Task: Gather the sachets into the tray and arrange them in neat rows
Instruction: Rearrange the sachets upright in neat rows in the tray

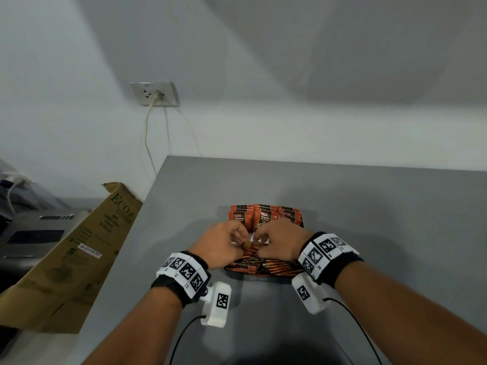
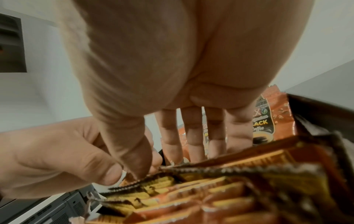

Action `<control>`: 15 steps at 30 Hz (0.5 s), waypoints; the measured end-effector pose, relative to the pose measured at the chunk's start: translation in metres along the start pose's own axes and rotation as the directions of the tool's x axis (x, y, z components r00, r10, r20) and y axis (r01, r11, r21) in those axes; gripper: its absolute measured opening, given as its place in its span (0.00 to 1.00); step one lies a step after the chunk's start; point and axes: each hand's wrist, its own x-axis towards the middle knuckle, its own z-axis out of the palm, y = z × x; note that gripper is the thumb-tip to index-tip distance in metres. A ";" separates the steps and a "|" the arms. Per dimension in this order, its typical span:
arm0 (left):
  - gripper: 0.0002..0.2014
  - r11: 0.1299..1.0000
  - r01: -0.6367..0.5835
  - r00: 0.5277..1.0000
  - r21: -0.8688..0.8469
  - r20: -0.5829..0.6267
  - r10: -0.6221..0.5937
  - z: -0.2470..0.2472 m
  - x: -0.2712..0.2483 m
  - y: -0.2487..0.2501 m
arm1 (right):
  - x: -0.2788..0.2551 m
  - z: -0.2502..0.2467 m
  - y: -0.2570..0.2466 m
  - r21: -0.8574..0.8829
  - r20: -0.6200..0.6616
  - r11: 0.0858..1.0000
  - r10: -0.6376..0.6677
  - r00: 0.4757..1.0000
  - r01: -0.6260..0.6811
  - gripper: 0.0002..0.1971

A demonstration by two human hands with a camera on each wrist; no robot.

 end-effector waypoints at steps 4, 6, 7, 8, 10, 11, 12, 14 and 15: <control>0.20 1.000 0.003 1.000 0.024 0.016 -0.003 -0.001 -0.002 -0.001 | 0.003 0.000 -0.001 -0.006 0.029 1.000 -0.016 0.999 0.016 0.19; 0.19 0.999 -0.010 1.000 0.044 -0.012 0.011 0.000 -0.002 -0.001 | 0.004 0.001 -0.001 -0.003 0.030 1.000 -0.020 0.999 0.020 0.18; 0.19 0.998 -0.017 0.999 0.053 -0.028 0.018 0.001 -0.002 -0.001 | 0.004 0.001 -0.002 0.011 0.032 1.000 -0.012 0.999 0.012 0.18; 0.19 0.998 -0.023 0.999 0.056 -0.041 0.025 0.002 -0.002 -0.002 | 0.005 0.002 -0.002 0.029 0.034 1.000 0.002 0.999 -0.003 0.18; 0.18 0.998 -0.029 0.998 0.057 -0.057 0.032 0.004 -0.001 -0.003 | 0.008 0.004 -0.002 0.042 0.034 0.999 0.023 0.999 -0.025 0.20; 0.18 0.998 -0.028 0.997 0.057 -0.068 0.032 0.004 -0.001 -0.003 | 0.010 0.005 -0.002 0.025 0.032 0.999 0.022 0.999 -0.023 0.21; 0.18 0.998 -0.026 0.996 0.053 -0.084 0.030 0.004 -0.001 -0.004 | 0.012 0.005 -0.002 -0.001 0.032 1.000 0.017 0.999 -0.017 0.21; 0.17 0.999 -0.023 0.993 0.046 -0.113 0.029 0.004 -0.001 -0.006 | 0.014 0.005 -0.004 -0.032 0.026 0.999 0.009 1.000 -0.008 0.22; 0.17 0.999 -0.024 0.992 0.047 -0.120 0.030 0.004 -0.001 -0.007 | 0.014 0.005 -0.005 -0.042 0.020 0.999 0.005 1.000 -0.004 0.22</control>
